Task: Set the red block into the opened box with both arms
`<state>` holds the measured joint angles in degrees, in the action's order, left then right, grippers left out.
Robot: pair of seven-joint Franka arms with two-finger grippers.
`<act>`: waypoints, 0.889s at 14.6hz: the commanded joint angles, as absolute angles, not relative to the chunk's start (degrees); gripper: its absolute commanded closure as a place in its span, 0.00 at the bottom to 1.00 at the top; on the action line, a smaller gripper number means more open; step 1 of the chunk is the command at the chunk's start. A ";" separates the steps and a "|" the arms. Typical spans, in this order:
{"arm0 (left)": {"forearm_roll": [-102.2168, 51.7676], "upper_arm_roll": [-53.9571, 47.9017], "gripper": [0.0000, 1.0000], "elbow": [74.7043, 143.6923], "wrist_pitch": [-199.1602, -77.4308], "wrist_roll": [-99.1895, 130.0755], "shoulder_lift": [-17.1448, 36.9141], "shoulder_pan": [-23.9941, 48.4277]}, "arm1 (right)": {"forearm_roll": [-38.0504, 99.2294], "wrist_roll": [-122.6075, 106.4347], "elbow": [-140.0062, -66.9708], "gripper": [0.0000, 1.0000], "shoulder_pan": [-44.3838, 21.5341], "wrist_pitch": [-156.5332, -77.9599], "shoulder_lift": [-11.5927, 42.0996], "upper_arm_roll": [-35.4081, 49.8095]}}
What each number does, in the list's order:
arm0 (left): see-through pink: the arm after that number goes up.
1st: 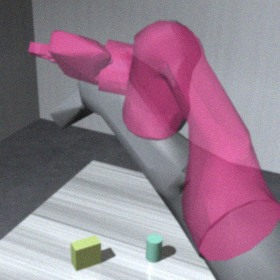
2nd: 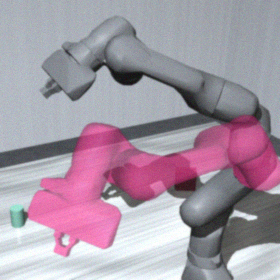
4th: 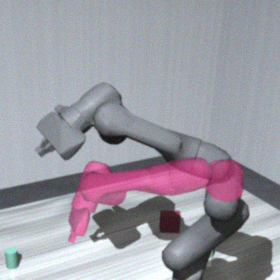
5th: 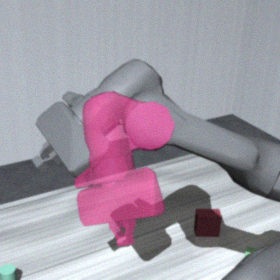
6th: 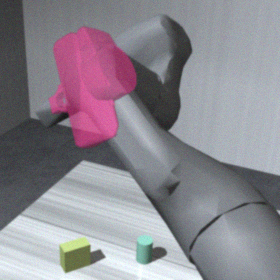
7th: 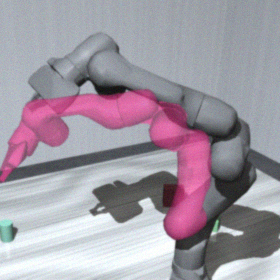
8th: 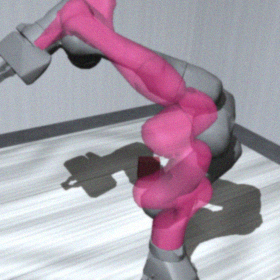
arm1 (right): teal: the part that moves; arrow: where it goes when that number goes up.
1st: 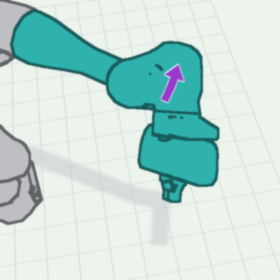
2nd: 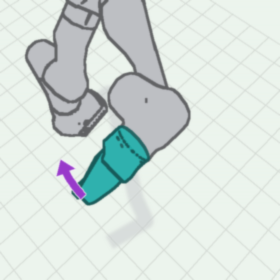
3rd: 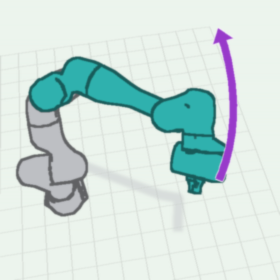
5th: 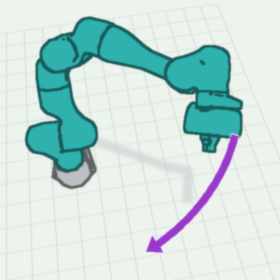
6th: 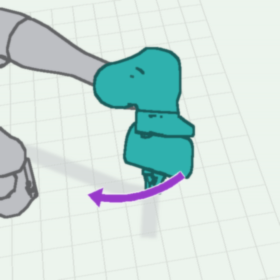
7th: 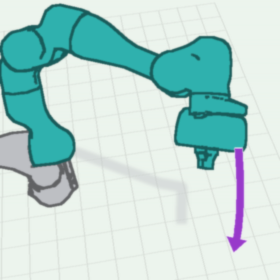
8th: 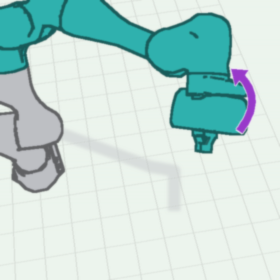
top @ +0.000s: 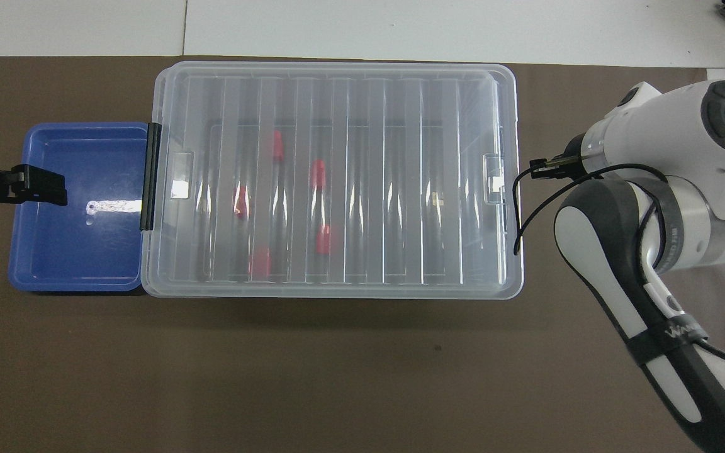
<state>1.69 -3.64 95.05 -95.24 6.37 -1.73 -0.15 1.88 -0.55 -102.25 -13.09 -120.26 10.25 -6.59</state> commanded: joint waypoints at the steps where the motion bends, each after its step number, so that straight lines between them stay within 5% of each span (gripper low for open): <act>1: 0.70 -2.81 0.00 96.33 -96.33 6.24 -2.99 0.70 | -0.53 0.17 -100.11 0.04 -10.65 -113.58 6.61 -6.24; 10: 0.70 -2.81 0.00 96.42 -96.94 6.24 -2.99 0.79 | -0.09 4.13 -89.49 0.00 -4.41 -88.53 0.52 -6.33; 13: 0.70 -2.81 0.00 96.42 -96.94 6.24 -2.99 0.79 | -0.26 4.04 -89.91 0.00 -3.87 -86.48 0.09 -6.15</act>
<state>1.64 -3.64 95.05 -95.85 6.37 -1.73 -0.10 0.57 2.99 -90.69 -4.53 -87.42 -0.65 -6.85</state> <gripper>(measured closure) 0.000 0.000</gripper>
